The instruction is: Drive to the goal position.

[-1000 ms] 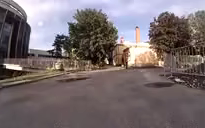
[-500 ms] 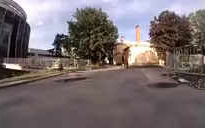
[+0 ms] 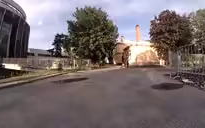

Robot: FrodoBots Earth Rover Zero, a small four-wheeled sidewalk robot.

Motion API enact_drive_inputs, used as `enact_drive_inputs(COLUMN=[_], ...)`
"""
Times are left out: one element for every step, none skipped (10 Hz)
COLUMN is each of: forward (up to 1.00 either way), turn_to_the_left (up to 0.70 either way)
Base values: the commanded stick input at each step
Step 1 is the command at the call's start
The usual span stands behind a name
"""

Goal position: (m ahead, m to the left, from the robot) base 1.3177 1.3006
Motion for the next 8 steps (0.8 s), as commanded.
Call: enact_drive_inputs(forward=[0.45, 0.45, 0.45, 0.45, 0.45, 0.45, 0.45, 0.45], turn_to_the_left=[-0.14, -0.27, -0.27, -0.27, -0.20, -0.04, 0.00, 0.00])
